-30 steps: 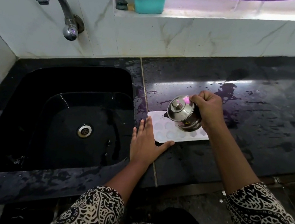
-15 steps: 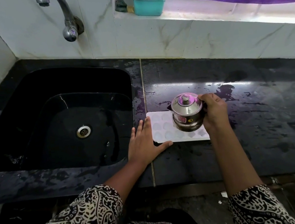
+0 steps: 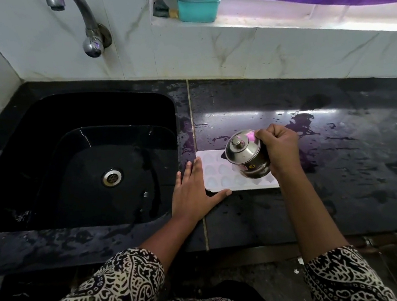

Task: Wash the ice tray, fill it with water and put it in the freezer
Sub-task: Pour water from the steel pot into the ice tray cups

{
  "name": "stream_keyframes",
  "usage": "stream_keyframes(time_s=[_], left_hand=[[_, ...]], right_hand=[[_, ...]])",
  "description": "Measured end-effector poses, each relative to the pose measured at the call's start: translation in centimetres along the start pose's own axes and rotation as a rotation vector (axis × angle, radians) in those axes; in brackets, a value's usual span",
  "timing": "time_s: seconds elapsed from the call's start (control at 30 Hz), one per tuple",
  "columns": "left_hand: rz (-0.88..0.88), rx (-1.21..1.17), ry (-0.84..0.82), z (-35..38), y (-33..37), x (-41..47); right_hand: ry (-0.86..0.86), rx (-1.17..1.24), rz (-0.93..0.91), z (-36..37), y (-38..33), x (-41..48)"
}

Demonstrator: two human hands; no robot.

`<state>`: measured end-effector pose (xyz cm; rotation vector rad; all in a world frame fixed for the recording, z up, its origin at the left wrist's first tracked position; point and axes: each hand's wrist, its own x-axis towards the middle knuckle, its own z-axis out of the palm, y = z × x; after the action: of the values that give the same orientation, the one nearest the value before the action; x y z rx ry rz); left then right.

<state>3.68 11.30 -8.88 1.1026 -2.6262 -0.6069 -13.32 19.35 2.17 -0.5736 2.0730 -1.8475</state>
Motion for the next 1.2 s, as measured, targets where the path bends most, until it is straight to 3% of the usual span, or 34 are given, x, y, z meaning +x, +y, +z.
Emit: stream_keyframes(time_s=[0.33,0.6,1.2], left_hand=[[0.004,-0.002,-0.008,-0.1,0.0,0.0],[0.008,-0.005,-0.006,0.2,-0.2,0.0],[0.015,-0.008,-0.018,-0.1,-0.2,-0.1]], right_hand=[[0.005,0.012,0.001,0.0,-0.1,0.3],[0.04,0.221,0.146,-1.5,0.3,0.3],[0.069,-0.048,0.017,-2.4,0.3,0.0]])
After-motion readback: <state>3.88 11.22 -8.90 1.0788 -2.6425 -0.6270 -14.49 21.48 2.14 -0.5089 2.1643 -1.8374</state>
